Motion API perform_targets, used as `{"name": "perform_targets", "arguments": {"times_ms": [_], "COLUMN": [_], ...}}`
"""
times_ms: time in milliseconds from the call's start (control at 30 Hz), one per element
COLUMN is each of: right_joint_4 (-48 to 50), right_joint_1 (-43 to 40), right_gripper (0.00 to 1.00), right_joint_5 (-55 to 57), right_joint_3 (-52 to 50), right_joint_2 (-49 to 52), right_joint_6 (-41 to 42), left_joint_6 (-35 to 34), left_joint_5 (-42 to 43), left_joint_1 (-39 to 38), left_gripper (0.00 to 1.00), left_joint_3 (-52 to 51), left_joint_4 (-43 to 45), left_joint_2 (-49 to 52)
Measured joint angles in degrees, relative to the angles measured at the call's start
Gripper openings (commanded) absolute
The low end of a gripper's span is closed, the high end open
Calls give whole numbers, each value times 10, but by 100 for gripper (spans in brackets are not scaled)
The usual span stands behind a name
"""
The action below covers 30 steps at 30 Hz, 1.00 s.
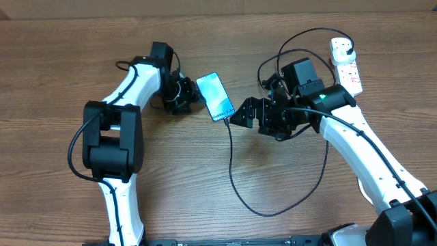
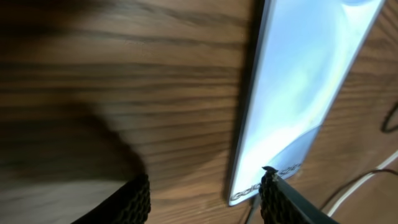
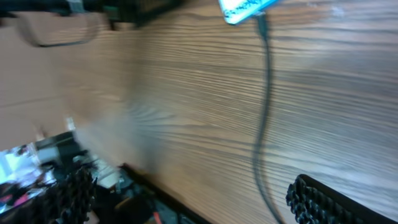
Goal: Plug charger to phone and switch on socket
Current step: 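Open both grippers and pull them away from the phone, then move the right gripper over the white power strip's switch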
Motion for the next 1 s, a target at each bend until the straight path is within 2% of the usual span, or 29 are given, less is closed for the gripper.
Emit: {"name": "perform_targets", "arguments": {"times_ms": [100,200,233,267,467,600,833,1000], "right_joint_4": [-22,-65,-76,-91,-188,-230,-256,-290], "right_joint_1": [0,0,0,0,-28,-87,-224,-316], "right_gripper": [100,100,100,100,100,100,100,100], "right_joint_5": [37,84,97,115,242,314,342,325], "right_joint_3": [0,14,23,38,154,232,343,455], "right_joint_2": [0,2,3,3,4,4,15,89], "right_joint_6": [0,0,0,0,0,0,-38,-73], "left_joint_6": [11,20,23,26,39,39,39,40], "left_joint_5": [-31,-63,-73,-84,-161,-217,-262,-272], "left_joint_1": [6,8,8,8,9,10,10,10], "left_gripper": [57,61,68,100,100,100,100,100], "left_joint_3": [21,24,26,28,51,57,57,56], "left_joint_4": [-23,-35,-38,-43,-99,-167,-258,-280], "left_joint_2": [-13,-73,-99,-132,-338,-444,-483,-482]}}
